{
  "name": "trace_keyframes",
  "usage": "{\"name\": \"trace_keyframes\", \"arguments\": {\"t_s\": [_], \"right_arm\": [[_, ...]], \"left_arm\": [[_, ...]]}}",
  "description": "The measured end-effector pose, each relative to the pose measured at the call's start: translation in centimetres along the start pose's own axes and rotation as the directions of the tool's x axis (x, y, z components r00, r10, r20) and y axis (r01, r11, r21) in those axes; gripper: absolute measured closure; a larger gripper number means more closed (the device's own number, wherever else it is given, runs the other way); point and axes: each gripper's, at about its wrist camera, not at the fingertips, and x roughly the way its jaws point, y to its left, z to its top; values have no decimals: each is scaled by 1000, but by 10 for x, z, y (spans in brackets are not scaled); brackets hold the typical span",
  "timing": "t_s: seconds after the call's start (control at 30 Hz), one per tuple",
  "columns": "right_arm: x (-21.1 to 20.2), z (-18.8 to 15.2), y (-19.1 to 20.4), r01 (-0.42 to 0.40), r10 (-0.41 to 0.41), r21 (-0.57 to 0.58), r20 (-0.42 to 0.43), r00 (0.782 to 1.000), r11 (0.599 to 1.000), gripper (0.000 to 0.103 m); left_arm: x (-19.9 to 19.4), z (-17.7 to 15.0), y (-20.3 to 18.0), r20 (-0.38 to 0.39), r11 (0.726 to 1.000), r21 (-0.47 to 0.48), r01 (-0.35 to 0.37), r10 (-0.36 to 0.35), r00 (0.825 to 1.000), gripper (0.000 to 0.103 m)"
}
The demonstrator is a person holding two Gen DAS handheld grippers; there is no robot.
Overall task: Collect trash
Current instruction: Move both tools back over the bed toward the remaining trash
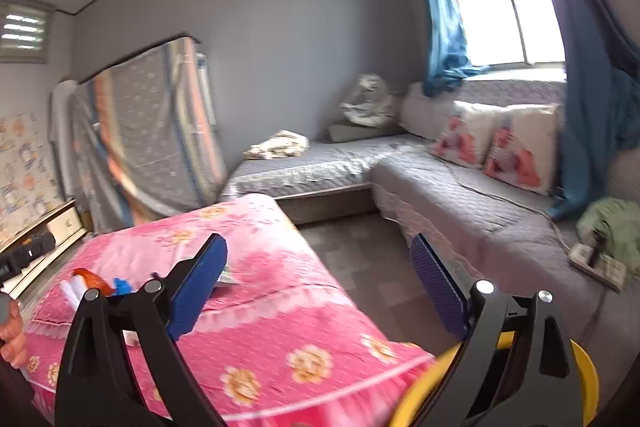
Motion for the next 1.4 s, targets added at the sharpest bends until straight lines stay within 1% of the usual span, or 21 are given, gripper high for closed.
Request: {"name": "trace_keyframes", "arguments": {"t_s": [0.03,0.17,0.3,0.47,0.73,0.83,0.87,0.97,1.03,1.13,1.23,1.4], "right_arm": [[4,2,7,-23,23,-12,4,1000,1000,13],[20,6,36,-55,56,-74,6,998,996,12],[39,4,66,-102,101,-119,-13,995,988,11],[62,-4,91,-139,135,-170,-35,990,976,10],[120,-21,122,-181,157,-232,-116,981,956,10],[149,-30,133,-217,179,-241,-171,969,946,10],[163,-34,136,-238,192,-232,-205,960,943,10],[193,-42,142,-268,208,-211,-268,941,940,10],[208,-46,147,-279,210,-213,-295,932,936,10],[228,-52,154,-280,203,-214,-321,925,936,10],[245,-57,156,-287,207,-192,-351,913,938,10],[263,-61,152,-292,210,-160,-397,894,943,10]], "left_arm": [[-2,-2,7,-5,1000,-8,-12,12,1000,8],[-8,-15,29,-20,998,-12,-64,64,998,8],[-11,-32,40,-38,996,-4,-88,88,995,8],[-5,-49,51,-73,996,-40,-81,78,994,8],[15,-65,55,-110,993,-48,-111,106,988,8],[24,-71,59,-127,991,-76,-113,103,987,8],[28,-73,61,-138,990,-83,-112,100,985,8],[36,-76,64,-159,989,-95,-113,97,983,8],[40,-79,68,-174,987,-109,-120,99,980,8],[47,-83,74,-200,984,-138,-115,86,976,8],[54,-84,77,-217,982,-146,-121,87,972,8],[58,-79,79,-205,980,-161,-117,83,975,8]]}}
